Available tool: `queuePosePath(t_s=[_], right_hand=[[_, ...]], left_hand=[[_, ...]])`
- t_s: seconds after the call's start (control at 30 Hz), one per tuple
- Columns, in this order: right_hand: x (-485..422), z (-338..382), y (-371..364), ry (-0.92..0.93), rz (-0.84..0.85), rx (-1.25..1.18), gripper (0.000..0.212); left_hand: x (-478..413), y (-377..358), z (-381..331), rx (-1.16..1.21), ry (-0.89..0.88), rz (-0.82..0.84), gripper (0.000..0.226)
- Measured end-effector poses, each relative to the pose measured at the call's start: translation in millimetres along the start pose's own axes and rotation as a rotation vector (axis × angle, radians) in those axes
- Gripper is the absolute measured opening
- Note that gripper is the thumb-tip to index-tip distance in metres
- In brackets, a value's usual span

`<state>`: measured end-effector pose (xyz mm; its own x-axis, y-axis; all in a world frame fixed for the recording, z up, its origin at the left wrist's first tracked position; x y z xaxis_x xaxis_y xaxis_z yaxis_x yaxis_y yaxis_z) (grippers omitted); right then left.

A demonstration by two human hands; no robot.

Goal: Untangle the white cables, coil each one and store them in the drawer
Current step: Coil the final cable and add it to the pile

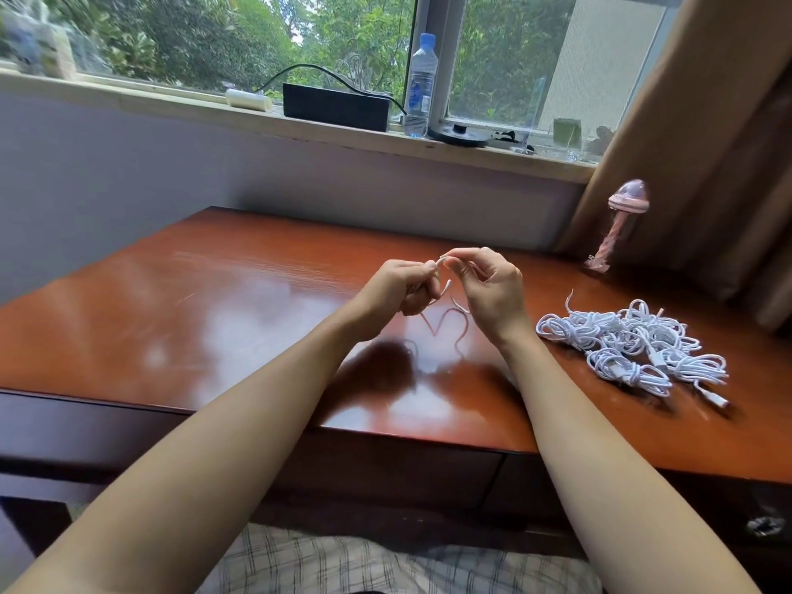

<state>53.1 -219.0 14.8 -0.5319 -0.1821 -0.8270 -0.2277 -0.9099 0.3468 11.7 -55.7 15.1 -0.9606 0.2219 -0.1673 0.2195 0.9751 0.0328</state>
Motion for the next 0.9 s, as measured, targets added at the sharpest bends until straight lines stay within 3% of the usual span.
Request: queuePosePath(t_s=[0.2,0.37,0.5,0.77,0.9], right_hand=[[3.5,2.2,-4.6,-0.078,0.121,-0.112,0.025],[6.1,1.0,-8.3,-0.12,0.184,-0.181,0.023],[6.3,3.9,-12.1,-0.158,0.229,-0.213,0.02],[9.5,-0.7,-13.4,-0.185,0.369,-0.045,0.022],[10.6,3.2,-17.6,-0.157,0.48,0.061,0.024]], left_hand=[[3.8,-0.5,-10.4,0.416,0.096,0.152,0.041],[1.2,5.7,-14.4,0.701,0.07,0.144,0.043],[0.2,8.8,-14.6,0.727,0.027,0.081,0.039],[-5.6,15.0,-14.6,0.66,-0.071,-0.085,0.036],[-6.5,11.7,-15.1,0.617,-0.078,-0.079,0.035]])
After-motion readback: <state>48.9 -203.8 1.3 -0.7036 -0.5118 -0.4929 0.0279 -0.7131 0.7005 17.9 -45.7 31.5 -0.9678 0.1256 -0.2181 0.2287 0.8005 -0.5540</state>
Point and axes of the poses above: each hand's wrist, its own x-axis away from the middle knuckle, its own y-axis out of the back of the hand, z = x × y, the point moved 1 cm from there along -x, towards the middle knuckle, and after that the axes turned 10 degrees about y, right-handed, at the moved point
